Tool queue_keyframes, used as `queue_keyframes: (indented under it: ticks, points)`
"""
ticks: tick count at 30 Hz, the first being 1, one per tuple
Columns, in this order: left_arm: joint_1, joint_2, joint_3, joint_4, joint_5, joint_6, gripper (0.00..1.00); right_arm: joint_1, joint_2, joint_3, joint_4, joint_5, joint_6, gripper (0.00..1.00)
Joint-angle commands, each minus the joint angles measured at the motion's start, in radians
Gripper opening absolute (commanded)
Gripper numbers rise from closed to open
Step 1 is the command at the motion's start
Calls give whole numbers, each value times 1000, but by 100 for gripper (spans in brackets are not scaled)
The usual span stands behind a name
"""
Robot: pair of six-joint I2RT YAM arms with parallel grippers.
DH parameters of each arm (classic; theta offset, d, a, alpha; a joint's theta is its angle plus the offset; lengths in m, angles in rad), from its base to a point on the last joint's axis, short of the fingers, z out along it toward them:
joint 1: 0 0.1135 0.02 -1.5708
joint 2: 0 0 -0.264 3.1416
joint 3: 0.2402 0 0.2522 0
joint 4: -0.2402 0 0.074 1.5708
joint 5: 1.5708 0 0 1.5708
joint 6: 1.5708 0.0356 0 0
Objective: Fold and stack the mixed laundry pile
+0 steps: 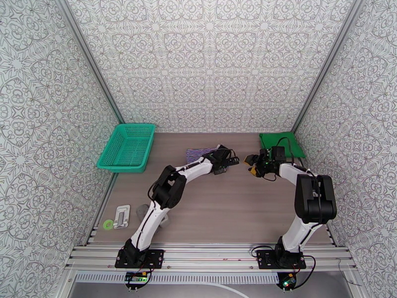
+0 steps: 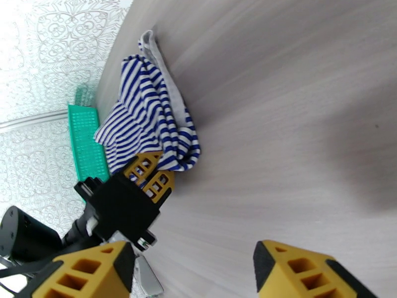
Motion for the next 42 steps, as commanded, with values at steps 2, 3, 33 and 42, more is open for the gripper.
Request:
queue_keyframes:
  ticks: [2, 3, 33, 42]
  points:
    - [19, -118, -78, 123, 24, -31, 0, 20, 41, -37, 147, -65, 116, 77]
    - [22, -130, -90, 135, 29, -37, 0, 26, 47, -41, 177, -70, 142, 78]
    - [38, -258, -261, 239, 77, -72, 0, 261, 448, 189, 643, -20, 817, 77]
    - [37, -285, -302, 258, 90, -103, 0, 264, 502, 292, 555, -11, 760, 71]
